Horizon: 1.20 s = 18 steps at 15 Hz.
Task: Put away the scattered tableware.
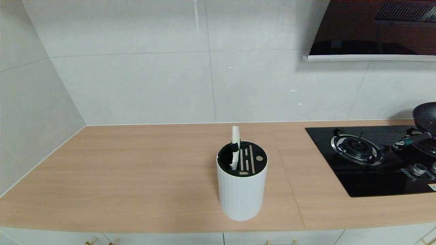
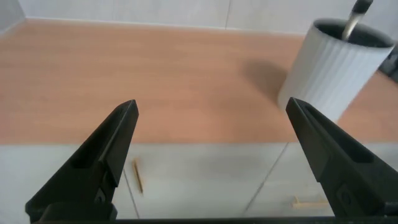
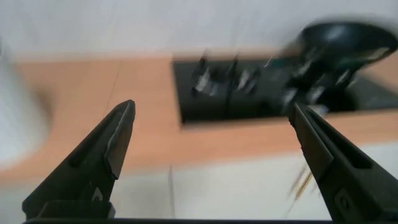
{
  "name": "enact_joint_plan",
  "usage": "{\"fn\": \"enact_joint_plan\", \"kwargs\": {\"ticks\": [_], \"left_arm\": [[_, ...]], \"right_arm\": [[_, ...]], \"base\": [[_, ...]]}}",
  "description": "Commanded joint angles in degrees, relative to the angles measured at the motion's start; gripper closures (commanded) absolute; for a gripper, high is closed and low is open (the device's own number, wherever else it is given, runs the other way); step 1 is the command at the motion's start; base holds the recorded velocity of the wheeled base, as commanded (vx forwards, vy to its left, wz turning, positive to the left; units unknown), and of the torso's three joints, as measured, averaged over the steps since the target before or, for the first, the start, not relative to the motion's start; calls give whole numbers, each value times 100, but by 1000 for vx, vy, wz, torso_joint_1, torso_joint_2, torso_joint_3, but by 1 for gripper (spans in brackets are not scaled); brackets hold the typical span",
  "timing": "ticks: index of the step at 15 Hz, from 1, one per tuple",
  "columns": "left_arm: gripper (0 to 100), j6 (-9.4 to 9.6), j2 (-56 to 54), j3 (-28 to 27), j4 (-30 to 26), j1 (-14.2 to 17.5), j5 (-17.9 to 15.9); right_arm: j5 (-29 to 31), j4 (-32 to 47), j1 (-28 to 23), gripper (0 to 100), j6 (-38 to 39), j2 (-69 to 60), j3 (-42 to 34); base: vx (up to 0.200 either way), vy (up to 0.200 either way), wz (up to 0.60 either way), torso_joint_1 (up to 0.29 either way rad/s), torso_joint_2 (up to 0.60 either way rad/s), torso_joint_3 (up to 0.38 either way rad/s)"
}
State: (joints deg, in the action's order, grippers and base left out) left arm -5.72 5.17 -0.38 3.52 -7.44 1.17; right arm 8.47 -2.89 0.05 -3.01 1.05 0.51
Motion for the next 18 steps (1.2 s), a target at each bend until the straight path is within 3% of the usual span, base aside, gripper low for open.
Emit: {"fn": "enact_joint_plan", "kwargs": {"ticks": [1,2,3,4,5,9,13,15,16,18], "left_arm": [[0,27,28,38,-1,5,-73],[0,159,28,38,-1,5,-205],[0,220,28,38,-18,5,-91],[0,378,28,38,-194,313,525],[0,449,-244,38,-220,919,507],[0,493,-517,38,-247,788,164],[0,581,-517,38,-291,788,50],[0,853,-517,38,-344,779,24],[0,1169,-517,38,-352,788,-64],[0,1240,-517,38,-344,788,-196]], "right_arm": [[-30,8,13,0,29,-105,-51],[-250,-10,13,0,248,-105,-51],[-390,-1,13,0,310,-105,-51],[-698,289,13,0,327,-105,-51],[-733,350,13,0,327,-105,-34],[-768,280,13,0,301,-105,-51],[-768,280,13,0,292,-105,-51],[-768,280,4,0,284,-105,-51],[-768,280,13,0,292,-105,-51],[-768,280,13,0,301,-105,-51]], "base": [[0,0,0,0,0,0],[0,0,0,0,0,0],[0,0,0,0,0,0],[0,0,0,0,0,0],[0,0,0,0,0,0],[0,0,0,0,0,0],[0,0,0,0,0,0],[0,0,0,0,0,0],[0,0,0,0,0,0],[0,0,0,0,0,0]]}}
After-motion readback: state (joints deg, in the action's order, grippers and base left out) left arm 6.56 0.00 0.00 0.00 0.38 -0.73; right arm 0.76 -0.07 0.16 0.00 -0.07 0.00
